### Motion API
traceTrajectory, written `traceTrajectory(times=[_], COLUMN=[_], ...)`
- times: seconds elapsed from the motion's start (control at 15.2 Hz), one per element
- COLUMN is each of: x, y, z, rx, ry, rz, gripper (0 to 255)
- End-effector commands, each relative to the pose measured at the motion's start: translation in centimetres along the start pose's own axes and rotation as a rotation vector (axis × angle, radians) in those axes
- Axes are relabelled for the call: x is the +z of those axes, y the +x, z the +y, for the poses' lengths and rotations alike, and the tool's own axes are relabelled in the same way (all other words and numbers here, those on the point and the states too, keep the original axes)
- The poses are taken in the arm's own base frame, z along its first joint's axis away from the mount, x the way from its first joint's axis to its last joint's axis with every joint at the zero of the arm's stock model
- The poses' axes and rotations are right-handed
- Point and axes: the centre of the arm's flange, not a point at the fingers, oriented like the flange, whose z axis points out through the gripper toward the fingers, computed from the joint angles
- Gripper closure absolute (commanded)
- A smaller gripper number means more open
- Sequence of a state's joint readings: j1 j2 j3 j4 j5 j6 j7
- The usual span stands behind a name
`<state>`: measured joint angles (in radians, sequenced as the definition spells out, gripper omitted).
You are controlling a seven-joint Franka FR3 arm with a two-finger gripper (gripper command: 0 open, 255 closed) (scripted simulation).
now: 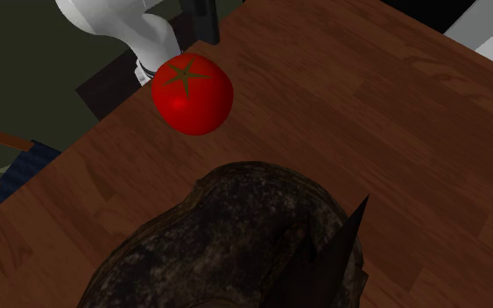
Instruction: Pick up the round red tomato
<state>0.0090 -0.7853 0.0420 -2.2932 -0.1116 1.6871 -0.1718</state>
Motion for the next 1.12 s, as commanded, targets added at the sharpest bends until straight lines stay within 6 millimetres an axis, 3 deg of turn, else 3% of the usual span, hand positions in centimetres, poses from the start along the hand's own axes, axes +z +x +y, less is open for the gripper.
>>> traceTrajectory(times=[0.0,0.2,0.46,1.06], x=[0.0,1.6,3.6,7.5], y=[0.0,-0.2,-4.0,-4.6], z=[0.0,4.6,8.7,8.1], rx=[0.0,0.563,1.256,1.256], ry=[0.0,0.071,0.158,0.158], rz=[0.0,-0.16,-0.357,-0.357], gripper=[0,0,0,0])
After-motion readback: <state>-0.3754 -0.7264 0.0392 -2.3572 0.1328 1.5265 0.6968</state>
